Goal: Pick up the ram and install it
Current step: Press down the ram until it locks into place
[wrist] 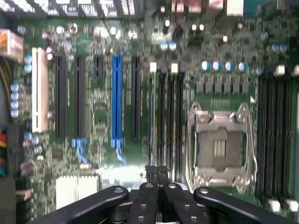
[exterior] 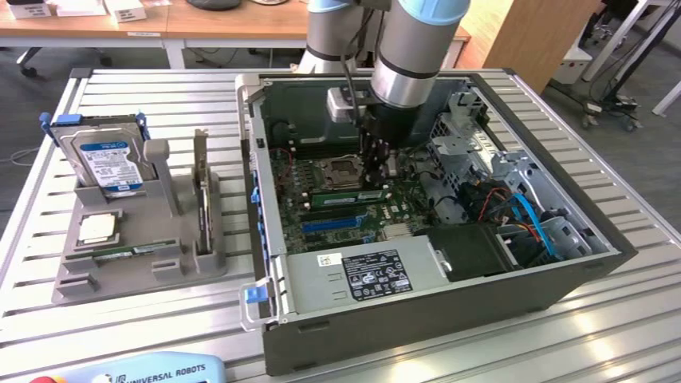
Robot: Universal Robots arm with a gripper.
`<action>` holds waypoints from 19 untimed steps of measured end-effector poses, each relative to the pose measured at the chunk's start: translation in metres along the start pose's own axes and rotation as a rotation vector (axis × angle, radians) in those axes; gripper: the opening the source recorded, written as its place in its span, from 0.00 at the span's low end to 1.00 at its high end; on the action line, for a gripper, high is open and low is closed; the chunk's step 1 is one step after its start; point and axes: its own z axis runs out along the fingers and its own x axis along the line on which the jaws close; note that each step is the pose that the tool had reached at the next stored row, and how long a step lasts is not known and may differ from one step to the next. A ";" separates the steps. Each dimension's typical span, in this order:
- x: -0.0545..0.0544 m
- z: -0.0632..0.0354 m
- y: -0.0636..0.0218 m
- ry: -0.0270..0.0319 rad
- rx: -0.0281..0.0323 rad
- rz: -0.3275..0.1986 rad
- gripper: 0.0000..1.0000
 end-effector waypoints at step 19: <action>0.001 0.0028 0.0429 0.0001 -0.0001 0.003 0.10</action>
